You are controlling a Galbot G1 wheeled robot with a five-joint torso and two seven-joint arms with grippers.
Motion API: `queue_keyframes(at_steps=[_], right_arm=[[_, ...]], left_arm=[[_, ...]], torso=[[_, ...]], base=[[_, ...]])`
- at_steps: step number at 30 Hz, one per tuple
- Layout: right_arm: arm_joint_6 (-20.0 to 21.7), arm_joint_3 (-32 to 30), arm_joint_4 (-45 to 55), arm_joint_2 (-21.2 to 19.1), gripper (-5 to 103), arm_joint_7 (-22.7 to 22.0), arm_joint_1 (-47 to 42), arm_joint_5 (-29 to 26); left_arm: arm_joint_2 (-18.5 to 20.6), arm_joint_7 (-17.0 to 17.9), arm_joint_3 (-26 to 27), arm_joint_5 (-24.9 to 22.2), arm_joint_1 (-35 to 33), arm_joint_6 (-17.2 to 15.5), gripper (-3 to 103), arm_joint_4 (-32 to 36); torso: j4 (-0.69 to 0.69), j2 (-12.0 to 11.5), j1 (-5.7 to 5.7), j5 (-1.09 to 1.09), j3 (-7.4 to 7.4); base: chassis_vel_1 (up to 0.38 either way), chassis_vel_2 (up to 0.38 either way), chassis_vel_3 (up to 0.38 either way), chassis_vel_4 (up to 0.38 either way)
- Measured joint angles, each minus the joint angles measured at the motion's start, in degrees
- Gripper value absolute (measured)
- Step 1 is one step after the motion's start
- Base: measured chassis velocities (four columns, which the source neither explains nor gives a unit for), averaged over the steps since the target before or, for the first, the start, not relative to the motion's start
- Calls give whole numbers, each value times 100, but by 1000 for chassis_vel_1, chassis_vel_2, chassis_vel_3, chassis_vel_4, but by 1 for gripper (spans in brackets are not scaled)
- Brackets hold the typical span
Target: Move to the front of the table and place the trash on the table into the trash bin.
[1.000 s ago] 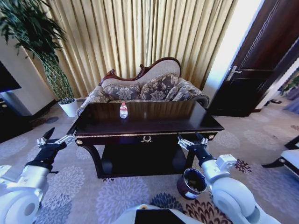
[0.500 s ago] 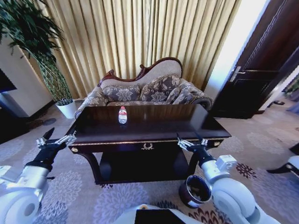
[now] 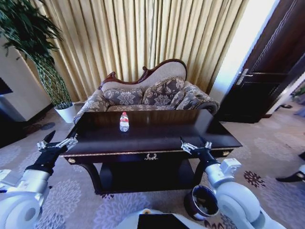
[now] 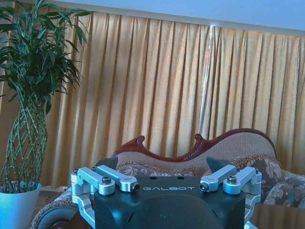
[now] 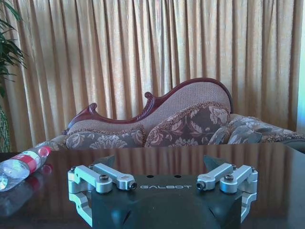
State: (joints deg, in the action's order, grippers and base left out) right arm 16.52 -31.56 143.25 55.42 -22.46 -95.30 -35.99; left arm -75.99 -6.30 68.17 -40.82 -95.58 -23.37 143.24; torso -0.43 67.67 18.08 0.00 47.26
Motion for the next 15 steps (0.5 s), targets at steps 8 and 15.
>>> queue_keyframes(at_steps=[8, 15], right_arm=[[0, 21, 0, 5, 100, 39, -27, 68], [-11, 46, 0, -4, 100, 66, -20, 105]], left_arm=[[-1, 0, 3, 1, -6, 0, 100, 0], [2, 5, -5, 2, -6, -1, 100, 0]], torso=[[0, 0, 0, 1, 0], [1, 0, 0, 0, 0]], base=[[-79, 73, 88, -69], [-43, 32, 36, -39]])
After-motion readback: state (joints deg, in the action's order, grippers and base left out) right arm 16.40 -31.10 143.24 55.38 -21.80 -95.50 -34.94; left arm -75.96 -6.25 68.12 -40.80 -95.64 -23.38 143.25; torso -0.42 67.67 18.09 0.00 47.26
